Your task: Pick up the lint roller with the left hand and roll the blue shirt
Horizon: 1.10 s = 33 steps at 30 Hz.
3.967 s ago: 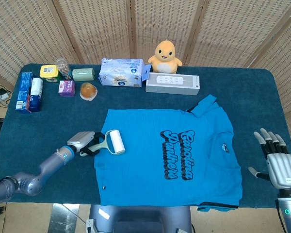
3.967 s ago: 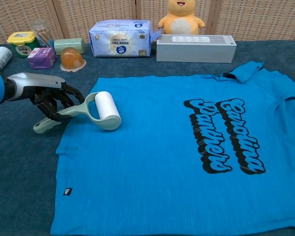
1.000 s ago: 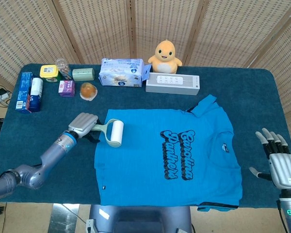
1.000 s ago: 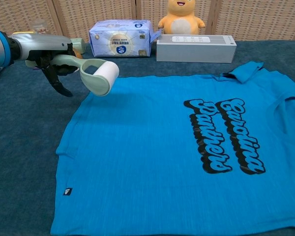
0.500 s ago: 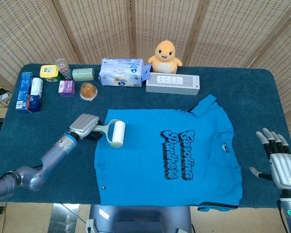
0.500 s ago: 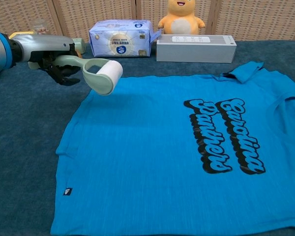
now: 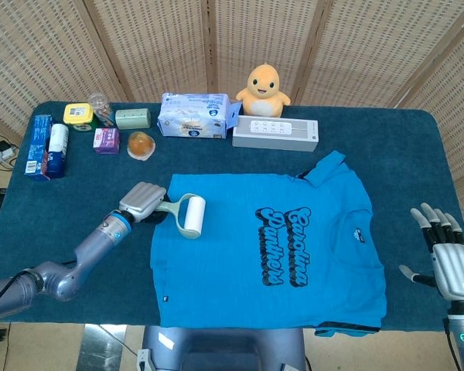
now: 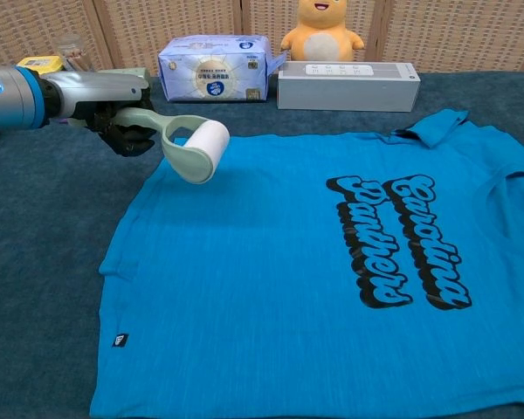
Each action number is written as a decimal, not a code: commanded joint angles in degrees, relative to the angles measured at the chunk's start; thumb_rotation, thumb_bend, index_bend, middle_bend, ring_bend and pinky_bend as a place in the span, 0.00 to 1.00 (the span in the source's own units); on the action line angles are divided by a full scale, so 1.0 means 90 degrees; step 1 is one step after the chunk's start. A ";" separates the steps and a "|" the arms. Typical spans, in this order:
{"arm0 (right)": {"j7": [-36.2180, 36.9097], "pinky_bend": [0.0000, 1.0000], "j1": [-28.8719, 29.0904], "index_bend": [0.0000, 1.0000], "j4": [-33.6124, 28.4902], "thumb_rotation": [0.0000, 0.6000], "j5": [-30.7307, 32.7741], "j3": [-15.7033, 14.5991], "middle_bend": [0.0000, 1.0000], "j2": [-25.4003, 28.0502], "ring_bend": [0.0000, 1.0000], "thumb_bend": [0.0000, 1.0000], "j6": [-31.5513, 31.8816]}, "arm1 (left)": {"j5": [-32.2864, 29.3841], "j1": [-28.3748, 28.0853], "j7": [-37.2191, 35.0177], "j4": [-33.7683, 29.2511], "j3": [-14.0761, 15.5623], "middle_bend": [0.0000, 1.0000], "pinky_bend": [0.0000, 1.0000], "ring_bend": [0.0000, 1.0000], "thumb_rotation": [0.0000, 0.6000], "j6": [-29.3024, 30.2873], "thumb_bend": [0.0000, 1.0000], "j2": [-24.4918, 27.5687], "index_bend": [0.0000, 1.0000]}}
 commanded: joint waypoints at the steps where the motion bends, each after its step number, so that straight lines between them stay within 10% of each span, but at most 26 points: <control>1: 0.0020 0.00 0.0006 0.06 0.0007 1.00 0.0039 0.0013 0.00 0.0005 0.00 0.00 -0.0027 | -0.0160 -0.0154 0.0497 0.0142 -0.0149 1.00 0.98 0.80 1.00 0.0459 0.78 -0.0431 0.86; 15: 0.0410 0.00 0.0070 0.06 0.0097 1.00 0.0233 0.0066 0.00 0.0113 0.00 0.00 -0.0282 | -0.1788 -0.1103 0.3382 0.1461 -0.0833 1.00 0.99 0.80 1.00 0.1765 0.77 -0.2867 0.86; 33: 0.0709 0.00 0.0087 0.06 0.0198 1.00 0.0413 0.0156 0.00 0.0206 0.00 0.00 -0.0388 | -0.2157 -0.1902 0.3515 0.3058 -0.1347 1.00 0.99 0.80 1.00 0.1055 0.76 -0.4031 0.86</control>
